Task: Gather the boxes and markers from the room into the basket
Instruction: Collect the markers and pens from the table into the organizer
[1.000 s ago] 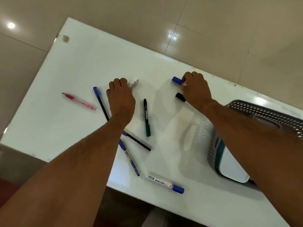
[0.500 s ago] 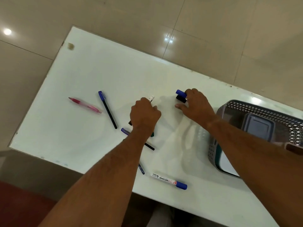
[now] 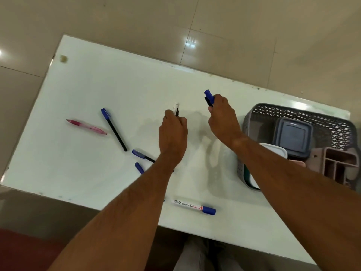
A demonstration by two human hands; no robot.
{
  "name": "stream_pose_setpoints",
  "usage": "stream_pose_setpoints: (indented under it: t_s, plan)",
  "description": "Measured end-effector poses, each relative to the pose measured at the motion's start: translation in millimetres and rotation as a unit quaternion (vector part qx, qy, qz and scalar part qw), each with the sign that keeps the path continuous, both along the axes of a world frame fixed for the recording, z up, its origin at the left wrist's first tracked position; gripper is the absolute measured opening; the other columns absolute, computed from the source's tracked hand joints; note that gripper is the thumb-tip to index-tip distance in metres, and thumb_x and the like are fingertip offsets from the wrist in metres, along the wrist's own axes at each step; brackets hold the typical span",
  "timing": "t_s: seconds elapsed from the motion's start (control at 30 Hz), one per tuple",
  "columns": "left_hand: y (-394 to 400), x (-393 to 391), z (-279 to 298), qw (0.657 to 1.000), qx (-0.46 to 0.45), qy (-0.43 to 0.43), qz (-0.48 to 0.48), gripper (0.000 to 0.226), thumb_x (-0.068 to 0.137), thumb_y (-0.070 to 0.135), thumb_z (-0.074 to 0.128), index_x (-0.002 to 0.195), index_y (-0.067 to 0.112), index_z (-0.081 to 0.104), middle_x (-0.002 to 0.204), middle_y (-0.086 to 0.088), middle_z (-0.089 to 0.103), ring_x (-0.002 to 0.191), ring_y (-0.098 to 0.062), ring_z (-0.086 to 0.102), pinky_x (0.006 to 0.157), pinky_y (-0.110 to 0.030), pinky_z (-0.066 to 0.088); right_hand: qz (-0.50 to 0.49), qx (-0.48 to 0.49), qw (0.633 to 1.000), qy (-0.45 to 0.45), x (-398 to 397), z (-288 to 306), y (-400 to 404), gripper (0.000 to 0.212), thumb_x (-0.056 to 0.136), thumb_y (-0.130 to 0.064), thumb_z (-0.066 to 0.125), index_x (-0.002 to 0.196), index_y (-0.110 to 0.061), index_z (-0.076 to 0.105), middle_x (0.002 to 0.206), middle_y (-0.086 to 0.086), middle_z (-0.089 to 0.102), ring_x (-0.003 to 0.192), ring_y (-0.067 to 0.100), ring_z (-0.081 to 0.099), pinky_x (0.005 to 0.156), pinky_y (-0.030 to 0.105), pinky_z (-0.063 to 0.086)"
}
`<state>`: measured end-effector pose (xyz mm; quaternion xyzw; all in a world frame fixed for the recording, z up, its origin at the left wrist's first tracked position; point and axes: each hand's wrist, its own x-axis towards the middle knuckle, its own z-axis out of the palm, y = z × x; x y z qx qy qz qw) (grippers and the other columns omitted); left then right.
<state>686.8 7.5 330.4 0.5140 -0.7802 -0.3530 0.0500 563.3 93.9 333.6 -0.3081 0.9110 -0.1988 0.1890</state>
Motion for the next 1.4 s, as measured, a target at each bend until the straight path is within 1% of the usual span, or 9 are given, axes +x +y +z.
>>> stream_pose_setpoints:
  t_s: [0.27, 0.33, 0.67, 0.83, 0.93, 1.03, 1.17, 1.3, 1.4]
  plan:
    - [39.7, -41.2, 24.5, 0.98, 0.107, 0.168, -0.016, 0.013, 0.098, 0.022, 0.039, 0.106, 0.014, 0.044, 0.081, -0.004, 0.059, 0.069, -0.032, 0.061, 0.064, -0.055, 0.059, -0.108, -0.134, 0.977, -0.122, -14.4, 33.5, 18.8, 0.024, 0.109, -0.006, 0.045, 0.132, -0.005, 0.047, 0.105, 0.013, 0.066, 0.09, 0.025, 0.065, 0.079, 0.034, 0.055]
    - [50.1, -51.1, 33.1, 0.975, 0.108, 0.189, -0.035, 0.015, 0.098, 0.017, 0.04, 0.111, 0.013, 0.046, 0.081, -0.005, 0.059, 0.067, -0.028, 0.059, 0.063, -0.055, 0.058, -0.128, -0.163, 0.969, -0.135, -17.9, 43.0, 28.2, 0.028, 0.109, -0.006, 0.045, 0.138, -0.005, 0.046, 0.105, 0.012, 0.065, 0.089, 0.021, 0.064, 0.078, 0.023, 0.053]
    - [119.4, -99.2, 69.8, 0.948, 0.109, 0.288, -0.086, 0.014, 0.107, 0.02, 0.042, 0.114, 0.013, 0.053, 0.095, 0.0, 0.067, 0.079, -0.025, 0.065, 0.074, -0.046, 0.057, -0.22, -0.321, 0.905, -0.173, -39.4, 90.5, 110.6, 0.026, 0.106, 0.005, 0.047, 0.125, -0.012, 0.054, 0.097, -0.008, 0.064, 0.081, -0.013, 0.065, 0.08, 0.009, 0.052]
    - [164.0, -125.7, 93.5, 0.93, 0.118, 0.337, -0.092, 0.01, 0.106, 0.012, 0.048, 0.113, 0.008, 0.055, 0.085, 0.006, 0.063, 0.071, -0.004, 0.062, 0.067, -0.022, 0.055, -0.252, -0.381, 0.878, -0.146, -57.7, 118.2, 165.3, 0.03, 0.105, 0.003, 0.05, 0.127, -0.017, 0.057, 0.102, -0.001, 0.068, 0.098, 0.007, 0.069, 0.096, 0.024, 0.056]
    - [198.8, -142.2, 106.2, 0.919, 0.145, 0.351, -0.103, 0.011, 0.104, 0.009, 0.053, 0.113, 0.003, 0.056, 0.084, 0.001, 0.065, 0.072, -0.005, 0.064, 0.07, -0.034, 0.058, -0.269, -0.398, 0.868, -0.125, -69.5, 129.1, 205.6, 0.029, 0.106, 0.001, 0.05, 0.127, -0.016, 0.056, 0.102, 0.001, 0.069, 0.1, 0.015, 0.07, 0.098, 0.032, 0.058]
    - [232.4, -154.5, 108.9, 0.904, 0.196, 0.361, -0.121, 0.013, 0.101, 0.008, 0.056, 0.114, 0.005, 0.056, 0.09, -0.013, 0.068, 0.084, -0.029, 0.07, 0.079, -0.05, 0.06, -0.3, -0.386, 0.868, -0.088, -78.8, 132.5, 244.2, 0.029, 0.106, 0.001, 0.049, 0.132, -0.012, 0.054, 0.103, 0.0, 0.07, 0.098, 0.009, 0.071, 0.096, 0.028, 0.059]
    - [274.9, -163.6, 104.6, 0.897, 0.239, 0.35, -0.126, 0.024, 0.098, -0.001, 0.057, 0.122, 0.003, 0.059, 0.1, -0.009, 0.07, 0.097, -0.026, 0.071, 0.091, -0.044, 0.059, -0.327, -0.376, 0.866, -0.05, -89.8, 126.5, 297.6, 0.034, 0.104, -0.002, 0.052, 0.136, -0.01, 0.055, 0.117, 0.017, 0.07, 0.111, 0.031, 0.071, 0.106, 0.049, 0.055]
    - [302.9, -170.3, 99.9, 0.884, 0.281, 0.348, -0.139, 0.024, 0.096, -0.004, 0.058, 0.12, 0.002, 0.059, 0.107, -0.014, 0.07, 0.107, -0.028, 0.069, 0.1, -0.05, 0.055, -0.328, -0.375, 0.865, -0.061, -93.9, 112.9, 336.6, 0.032, 0.103, 0.004, 0.051, 0.134, -0.003, 0.053, 0.106, 0.009, 0.07, 0.101, 0.025, 0.07, 0.104, 0.05, 0.054]
    - [313.0, -180.0, 95.3, 0.877, 0.293, 0.352, -0.147, 0.023, 0.095, -0.007, 0.057, 0.115, 0.003, 0.06, 0.102, -0.012, 0.07, 0.103, -0.029, 0.07, 0.101, -0.05, 0.055, -0.323, -0.384, 0.859, -0.098, -97.0, 99.5, 353.3, 0.031, 0.101, -0.003, 0.051, 0.131, -0.008, 0.054, 0.108, 0.01, 0.068, 0.108, 0.039, 0.069, 0.106, 0.06, 0.053]
